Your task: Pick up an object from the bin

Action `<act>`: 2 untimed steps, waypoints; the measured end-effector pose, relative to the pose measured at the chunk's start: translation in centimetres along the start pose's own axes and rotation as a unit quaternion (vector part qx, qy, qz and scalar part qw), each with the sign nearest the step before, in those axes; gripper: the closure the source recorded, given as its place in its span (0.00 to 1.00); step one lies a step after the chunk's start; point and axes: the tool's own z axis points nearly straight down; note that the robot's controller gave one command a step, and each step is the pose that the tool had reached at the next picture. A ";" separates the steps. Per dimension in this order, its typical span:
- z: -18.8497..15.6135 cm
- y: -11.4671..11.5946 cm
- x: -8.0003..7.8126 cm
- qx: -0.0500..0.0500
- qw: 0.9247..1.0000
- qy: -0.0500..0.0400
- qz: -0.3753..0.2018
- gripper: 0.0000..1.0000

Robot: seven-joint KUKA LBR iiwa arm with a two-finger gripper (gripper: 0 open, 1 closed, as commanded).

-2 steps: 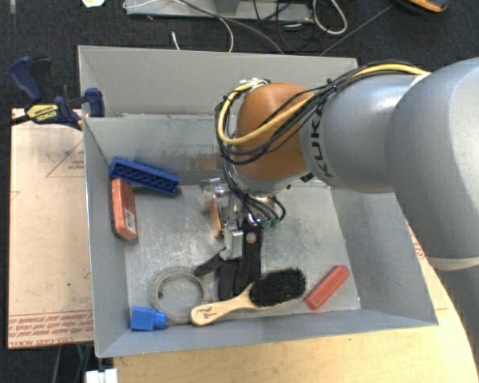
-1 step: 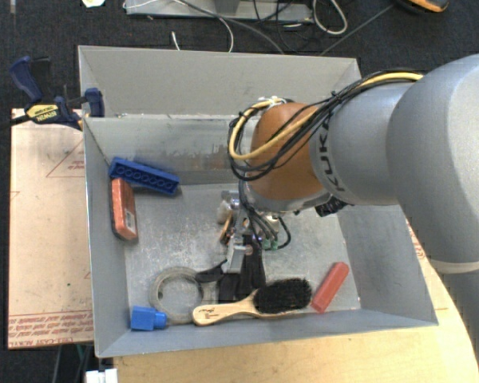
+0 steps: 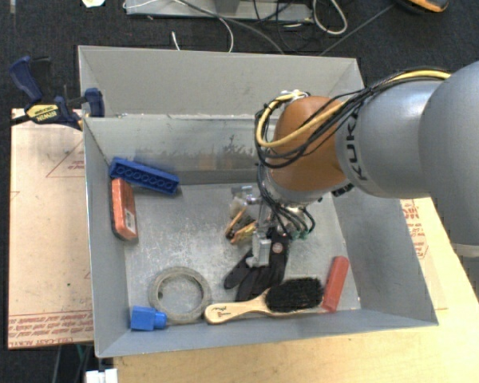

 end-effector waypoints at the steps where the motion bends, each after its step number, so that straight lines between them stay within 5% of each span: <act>1: 0.0 -6.2 -0.2 0.001 0.998 -0.001 -0.056 1.00; 2: 0.0 -6.0 -0.2 0.002 0.999 -0.001 -0.048 1.00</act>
Offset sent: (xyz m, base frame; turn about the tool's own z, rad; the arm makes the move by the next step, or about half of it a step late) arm 0.0000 0.0000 0.0000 0.0000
